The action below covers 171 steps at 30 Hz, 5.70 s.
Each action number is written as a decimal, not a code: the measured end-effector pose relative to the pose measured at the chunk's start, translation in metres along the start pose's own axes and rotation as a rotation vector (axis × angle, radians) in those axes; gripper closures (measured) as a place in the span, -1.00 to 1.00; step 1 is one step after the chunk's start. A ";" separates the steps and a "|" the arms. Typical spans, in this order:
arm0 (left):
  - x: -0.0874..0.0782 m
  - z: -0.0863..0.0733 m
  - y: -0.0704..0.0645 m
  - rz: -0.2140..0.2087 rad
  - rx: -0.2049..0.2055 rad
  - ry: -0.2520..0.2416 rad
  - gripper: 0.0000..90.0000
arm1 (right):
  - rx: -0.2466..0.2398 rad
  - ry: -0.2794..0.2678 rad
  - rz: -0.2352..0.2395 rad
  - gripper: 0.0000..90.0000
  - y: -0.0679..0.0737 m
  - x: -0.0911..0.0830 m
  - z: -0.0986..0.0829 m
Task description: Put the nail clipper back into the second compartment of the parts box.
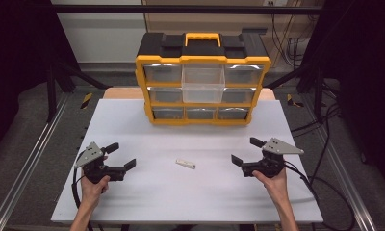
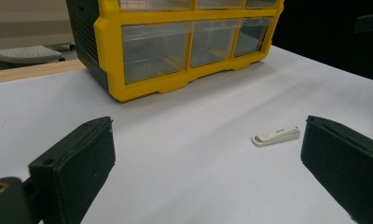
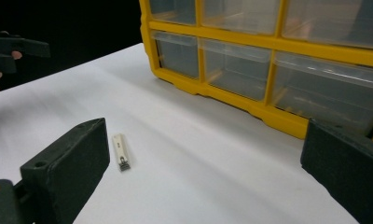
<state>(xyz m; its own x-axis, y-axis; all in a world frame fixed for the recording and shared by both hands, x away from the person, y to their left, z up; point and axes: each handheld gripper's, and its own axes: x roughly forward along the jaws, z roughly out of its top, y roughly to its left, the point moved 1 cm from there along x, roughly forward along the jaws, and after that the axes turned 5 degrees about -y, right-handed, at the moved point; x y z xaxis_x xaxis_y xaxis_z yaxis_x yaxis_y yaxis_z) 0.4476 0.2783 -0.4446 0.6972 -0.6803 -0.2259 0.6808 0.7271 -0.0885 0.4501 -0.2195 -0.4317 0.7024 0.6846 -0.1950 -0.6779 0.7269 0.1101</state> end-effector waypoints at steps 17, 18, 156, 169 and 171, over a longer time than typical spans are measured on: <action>0.001 -0.001 0.000 0.001 0.004 0.007 -0.94 | -0.051 0.067 0.064 -0.94 0.029 0.033 0.013; 0.001 -0.001 0.000 0.001 0.002 0.007 -0.94 | -0.055 0.074 0.065 -0.94 0.030 0.035 0.013; 0.002 -0.001 0.001 0.015 -0.002 0.019 -0.93 | -0.155 0.487 0.223 0.72 0.081 0.159 -0.039; 0.001 -0.001 0.000 0.015 -0.001 0.018 -0.93 | -0.150 0.453 0.233 0.72 0.082 0.149 -0.023; 0.001 -0.001 0.000 0.015 0.000 0.018 -0.93 | -0.154 0.446 0.235 0.72 0.081 0.147 -0.020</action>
<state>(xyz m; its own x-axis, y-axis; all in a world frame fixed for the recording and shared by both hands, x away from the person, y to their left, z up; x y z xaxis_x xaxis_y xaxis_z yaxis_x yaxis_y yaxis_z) 0.4485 0.2778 -0.4456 0.7032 -0.6675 -0.2446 0.6702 0.7373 -0.0851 0.4940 -0.0613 -0.4705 0.3900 0.7140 -0.5814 -0.8535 0.5173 0.0629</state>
